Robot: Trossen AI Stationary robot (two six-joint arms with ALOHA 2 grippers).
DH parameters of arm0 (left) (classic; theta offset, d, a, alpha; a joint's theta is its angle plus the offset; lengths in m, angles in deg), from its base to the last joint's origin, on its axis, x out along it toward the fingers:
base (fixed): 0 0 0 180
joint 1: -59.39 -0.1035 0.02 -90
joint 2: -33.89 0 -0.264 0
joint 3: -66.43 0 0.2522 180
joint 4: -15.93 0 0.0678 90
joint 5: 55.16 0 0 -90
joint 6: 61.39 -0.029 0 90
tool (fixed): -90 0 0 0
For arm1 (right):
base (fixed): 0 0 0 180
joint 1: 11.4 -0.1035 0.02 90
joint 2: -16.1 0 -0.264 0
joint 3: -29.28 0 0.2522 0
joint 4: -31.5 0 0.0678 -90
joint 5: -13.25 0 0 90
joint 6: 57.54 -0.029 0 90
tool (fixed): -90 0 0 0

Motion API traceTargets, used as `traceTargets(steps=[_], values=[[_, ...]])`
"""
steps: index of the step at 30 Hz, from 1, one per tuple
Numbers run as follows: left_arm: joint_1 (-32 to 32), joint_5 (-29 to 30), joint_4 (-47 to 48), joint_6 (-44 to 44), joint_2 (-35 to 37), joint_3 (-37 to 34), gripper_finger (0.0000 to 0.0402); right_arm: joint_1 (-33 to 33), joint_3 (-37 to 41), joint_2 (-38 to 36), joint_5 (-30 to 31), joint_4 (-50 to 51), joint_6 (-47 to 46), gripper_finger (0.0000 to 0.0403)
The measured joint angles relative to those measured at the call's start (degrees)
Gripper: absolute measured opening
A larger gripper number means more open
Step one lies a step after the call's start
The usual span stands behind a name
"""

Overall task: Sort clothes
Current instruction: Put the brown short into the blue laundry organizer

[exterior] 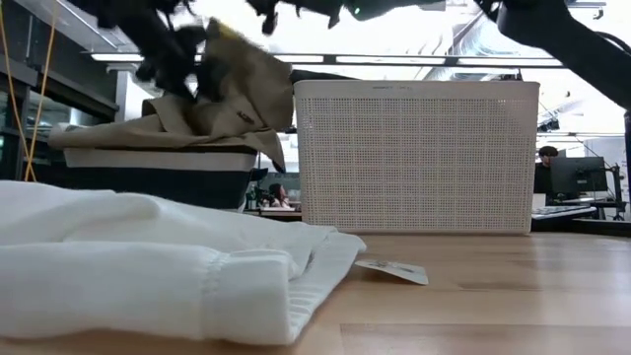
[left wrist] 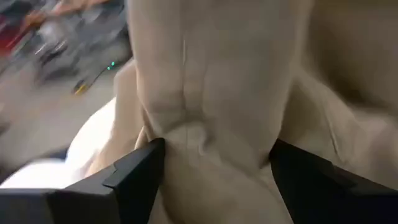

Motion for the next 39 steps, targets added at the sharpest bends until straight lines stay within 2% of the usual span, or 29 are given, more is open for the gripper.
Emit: traceTargets(steps=[4,7,9,11,17,21,23,25,34,39], values=[[-8.21,-3.3,13.57,10.43,-3.91,-0.11,0.0267,0.13,0.0,-4.14,-5.82,1.52,-1.05,0.0241],[-14.85,-11.46,21.8,14.3,-7.11,-0.11,0.0254,0.1,0.0,-7.69,-6.86,4.74,0.67,0.0241],[-18.39,-18.63,25.76,12.91,-10.17,-0.11,0.0245,0.02,0.0,-10.26,-6.84,7.13,2.68,0.024],[-20.76,-23.3,29.01,9.95,-13.92,0.0,0.0237,-0.03,0.0,-12.82,-6.61,10.1,4.66,0.024],[-23.15,-30.99,32.83,3.73,-26.62,0.34,0.0225,-0.57,-0.02,-19.75,-5.76,20.68,11.67,0.024],[-22.76,-29.92,33.8,3.05,-33.2,1.85,0.0224,-1.56,-0.02,-23.03,-5.57,25.59,14.06,0.024],[-22.1,-27.71,35.02,2.65,-34.28,3.09,0.0224,-2.15,-0.02,-24.38,-5.39,28.16,15.69,0.024],[-22.66,-28.41,37.09,1.57,-34.17,5.28,0.0224,-2.67,-0.02,-25.54,-4.96,30.38,17.16,0.024],[-25.77,-30.61,53.79,-0.28,-29.56,26.97,0.0225,-3.87,0.0,-28.51,-2.56,34.07,20.82,0.024],[-25.77,-30.23,59.19,-0.16,-26.51,36.42,0.0225,-3.85,-0.01,-28.84,-2.58,34.46,20.82,0.024]])
